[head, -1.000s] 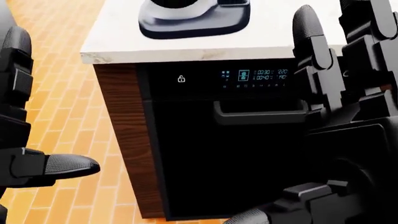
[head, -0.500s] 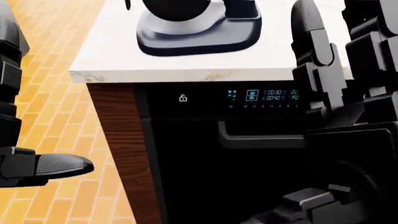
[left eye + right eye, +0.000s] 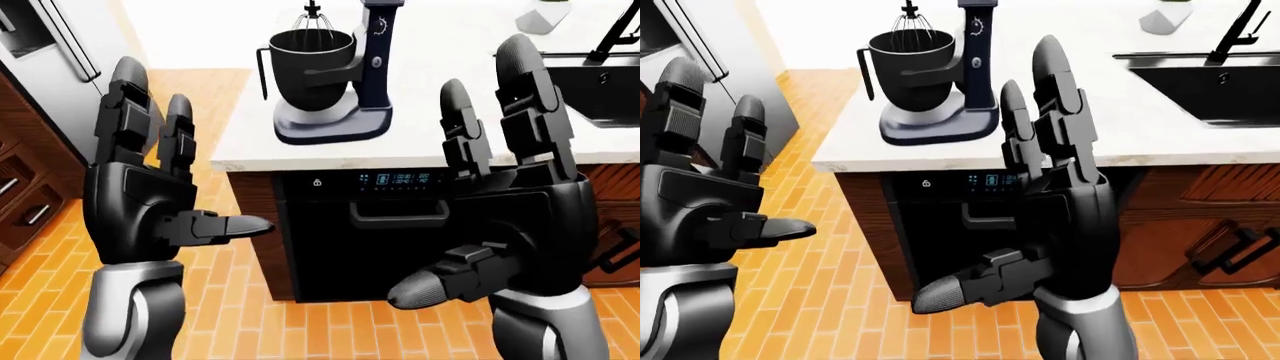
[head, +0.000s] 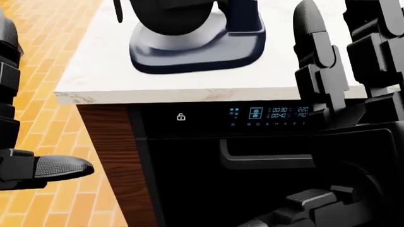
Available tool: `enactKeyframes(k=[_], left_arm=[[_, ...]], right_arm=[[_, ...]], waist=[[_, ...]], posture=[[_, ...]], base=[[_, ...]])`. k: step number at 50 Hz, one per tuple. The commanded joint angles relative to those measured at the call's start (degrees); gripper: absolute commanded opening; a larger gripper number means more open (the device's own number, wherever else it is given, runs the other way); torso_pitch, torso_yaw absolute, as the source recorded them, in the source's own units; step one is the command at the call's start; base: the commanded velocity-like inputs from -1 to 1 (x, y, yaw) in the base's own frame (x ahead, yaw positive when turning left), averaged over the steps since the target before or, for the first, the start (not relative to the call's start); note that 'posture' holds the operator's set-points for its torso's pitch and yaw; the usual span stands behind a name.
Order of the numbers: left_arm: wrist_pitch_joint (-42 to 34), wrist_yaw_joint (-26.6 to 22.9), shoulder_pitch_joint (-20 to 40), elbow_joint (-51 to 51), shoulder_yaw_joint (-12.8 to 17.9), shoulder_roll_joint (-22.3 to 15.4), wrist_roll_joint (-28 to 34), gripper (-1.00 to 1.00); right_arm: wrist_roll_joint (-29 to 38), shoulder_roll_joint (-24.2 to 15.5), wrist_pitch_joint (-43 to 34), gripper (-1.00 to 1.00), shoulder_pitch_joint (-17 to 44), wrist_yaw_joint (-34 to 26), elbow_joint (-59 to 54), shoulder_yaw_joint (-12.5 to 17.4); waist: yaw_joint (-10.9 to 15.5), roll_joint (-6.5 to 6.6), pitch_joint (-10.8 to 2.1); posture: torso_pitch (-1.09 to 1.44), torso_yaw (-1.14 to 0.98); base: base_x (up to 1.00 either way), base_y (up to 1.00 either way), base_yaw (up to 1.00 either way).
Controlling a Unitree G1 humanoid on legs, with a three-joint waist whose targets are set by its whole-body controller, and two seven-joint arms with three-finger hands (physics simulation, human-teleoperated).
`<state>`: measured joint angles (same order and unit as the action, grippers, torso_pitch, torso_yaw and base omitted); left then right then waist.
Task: Open the stand mixer head.
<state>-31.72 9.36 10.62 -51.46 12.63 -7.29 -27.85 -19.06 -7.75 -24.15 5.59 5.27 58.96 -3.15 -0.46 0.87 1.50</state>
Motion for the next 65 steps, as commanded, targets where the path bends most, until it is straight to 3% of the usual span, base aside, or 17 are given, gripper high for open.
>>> enactKeyframes(k=[1,3,8,11,16,19,23,25,31,34,38,41,47,54,56,61,65], left_arm=[[1.1,0.0,0.7,-1.0,0.1,-0.3,-0.1,1.0],[1.4,-0.2,0.7,-0.5,0.1,-0.3,0.0,1.0],[1.5,-0.3,0.5,-0.6,-0.1,-0.1,0.3,1.0],[1.5,-0.3,0.6,-0.5,-0.1,-0.1,0.4,1.0],[1.3,-0.3,0.5,-0.7,-0.1,-0.2,0.3,1.0],[1.4,-0.4,0.6,-0.6,-0.1,-0.2,0.4,1.0],[1.4,-0.4,0.6,-0.6,-0.1,-0.2,0.4,1.0],[1.5,-0.4,0.6,-0.5,-0.1,-0.2,0.5,1.0],[1.8,-0.5,0.5,-0.4,-0.3,0.0,0.8,1.0],[1.7,-0.5,0.5,-0.4,-0.3,0.0,0.8,1.0],[1.7,-0.5,0.4,-0.5,-0.3,0.0,0.7,1.0],[1.7,-0.5,0.4,-0.4,-0.2,0.0,0.7,1.0],[1.6,-0.5,0.5,-0.5,-0.1,-0.1,0.6,1.0],[1.6,-0.4,0.6,-0.5,0.0,-0.2,0.5,1.0],[1.6,-0.4,0.6,-0.5,0.0,-0.2,0.5,1.0],[1.7,-0.5,0.6,-0.4,0.0,-0.2,0.5,1.0],[1.8,-0.5,0.6,-0.3,0.0,-0.2,0.5,1.0]], right_arm=[[-1.7,-0.8,1.3,1.0,1.0,0.7,1.0,0.8],[0.0,-0.5,1.3,1.0,0.6,0.5,1.0,0.3],[-1.4,-0.2,1.3,1.0,0.8,0.3,1.0,1.0],[0.2,-0.1,0.8,1.0,1.1,0.8,1.0,0.7],[-1.7,-0.2,1.9,1.0,0.7,0.4,1.0,0.7],[-0.7,-0.7,1.8,1.0,0.8,1.2,1.0,0.3],[-2.3,-0.5,1.9,1.0,1.0,1.0,1.0,1.0],[-1.8,-0.8,1.7,1.0,1.2,1.6,1.0,0.9],[-2.1,-0.4,2.0,1.0,0.7,0.8,1.0,0.9],[-0.7,-0.3,1.6,1.0,0.8,1.1,1.0,0.6],[-2.1,-0.8,2.1,1.0,0.5,0.8,1.0,0.5],[-0.9,-0.5,1.6,1.0,0.9,1.3,1.0,0.7],[-2.0,-0.8,2.0,1.0,0.7,1.3,1.0,0.7],[-2.2,-0.7,2.1,1.0,0.7,1.3,1.0,0.7],[-2.0,-0.7,1.8,1.0,0.8,1.4,1.0,0.9],[-2.4,-0.6,1.3,1.0,1.0,1.2,1.0,1.2],[-1.3,-0.4,1.4,1.0,1.2,1.9,1.0,0.9]], waist=[[0.2,0.34,-2.56],[0.5,0.02,2.46],[0.7,-0.89,-2.28],[0.3,-0.35,3.51],[0.1,0.25,-2.06],[0.7,0.72,2.89],[0.7,-1.27,-0.73],[0.8,-1.19,3.49],[0.2,0.06,-1.39],[0.2,-0.3,2.56],[0.6,-0.91,-1.45],[0.4,-1.6,2.69],[0.1,0.95,2.38],[0.8,-2.14,-0.69],[0.5,-1.09,2.92],[0.1,1.55,-1.33],[0.5,0.84,1.5]], posture=[[0.0,0.0],[0.0,0.0],[0.0,0.0],[0.0,0.0],[0.0,0.0],[0.0,0.0],[0.0,0.0],[0.0,0.0],[0.0,0.0],[0.0,0.0],[0.0,0.0],[0.0,0.0],[0.0,0.0],[0.0,0.0],[0.0,0.0],[0.0,0.0],[0.0,0.0]], base=[[0.42,0.0,0.0],[0.3,0.0,0.0],[0.06,0.0,0.0],[0.36,0.0,0.0],[0.04,0.0,0.0],[0.34,0.0,0.0],[0.1,0.0,0.0],[0.64,0.0,0.0],[0.07,0.0,0.0],[0.35,0.0,0.0],[0.15,0.0,0.0],[0.45,0.0,0.0],[0.16,0.0,0.0],[0.11,0.0,0.0],[0.45,0.0,0.0],[0.14,0.0,0.0],[0.19,0.0,0.0]])
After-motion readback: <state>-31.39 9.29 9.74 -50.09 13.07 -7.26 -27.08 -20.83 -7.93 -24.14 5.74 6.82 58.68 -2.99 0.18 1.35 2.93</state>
